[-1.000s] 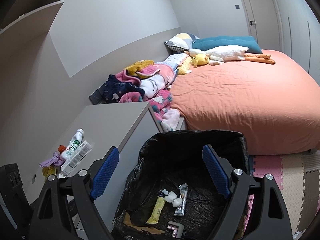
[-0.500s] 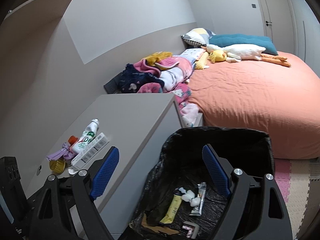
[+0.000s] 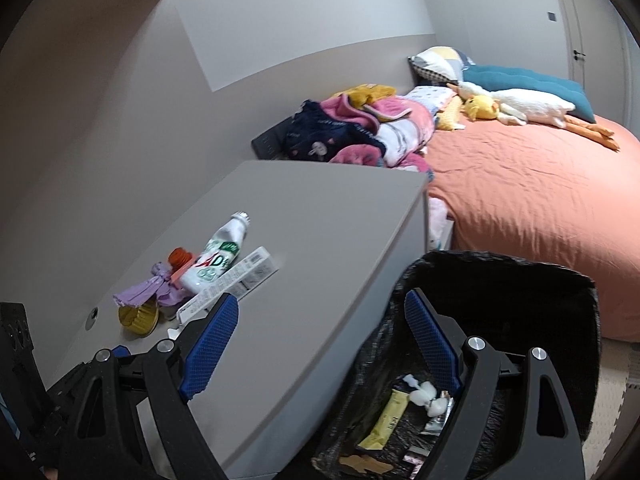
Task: Collect trash
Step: 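Return both tools to the table toward the gold tin and white box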
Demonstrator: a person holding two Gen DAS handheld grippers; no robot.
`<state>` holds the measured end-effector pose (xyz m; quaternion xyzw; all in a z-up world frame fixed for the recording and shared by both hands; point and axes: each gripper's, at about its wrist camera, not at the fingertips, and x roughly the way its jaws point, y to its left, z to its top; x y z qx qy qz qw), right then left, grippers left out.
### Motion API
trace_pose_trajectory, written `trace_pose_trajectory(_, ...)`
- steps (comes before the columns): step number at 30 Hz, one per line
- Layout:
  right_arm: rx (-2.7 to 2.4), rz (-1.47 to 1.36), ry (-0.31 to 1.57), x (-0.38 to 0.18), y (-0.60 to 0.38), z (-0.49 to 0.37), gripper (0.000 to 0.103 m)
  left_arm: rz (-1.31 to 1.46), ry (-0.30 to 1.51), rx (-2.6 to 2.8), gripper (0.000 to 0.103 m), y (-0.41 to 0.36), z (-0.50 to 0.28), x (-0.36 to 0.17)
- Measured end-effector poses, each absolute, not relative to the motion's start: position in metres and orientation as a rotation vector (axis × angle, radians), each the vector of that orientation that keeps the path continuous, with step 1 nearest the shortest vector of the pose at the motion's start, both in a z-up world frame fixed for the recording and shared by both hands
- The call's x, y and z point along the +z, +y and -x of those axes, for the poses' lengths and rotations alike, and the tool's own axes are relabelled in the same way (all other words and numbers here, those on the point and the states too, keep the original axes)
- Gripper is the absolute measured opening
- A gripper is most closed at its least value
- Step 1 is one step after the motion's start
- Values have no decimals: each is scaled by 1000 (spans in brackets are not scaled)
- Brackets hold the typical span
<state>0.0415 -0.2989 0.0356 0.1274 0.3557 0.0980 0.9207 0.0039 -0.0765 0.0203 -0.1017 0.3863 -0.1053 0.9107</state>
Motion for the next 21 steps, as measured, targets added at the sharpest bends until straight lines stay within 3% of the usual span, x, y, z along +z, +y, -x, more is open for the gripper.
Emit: trace_pose_trajectory(21,297,-227,840,10,-213,-93,86,252,827,-50,97,7,-26,1)
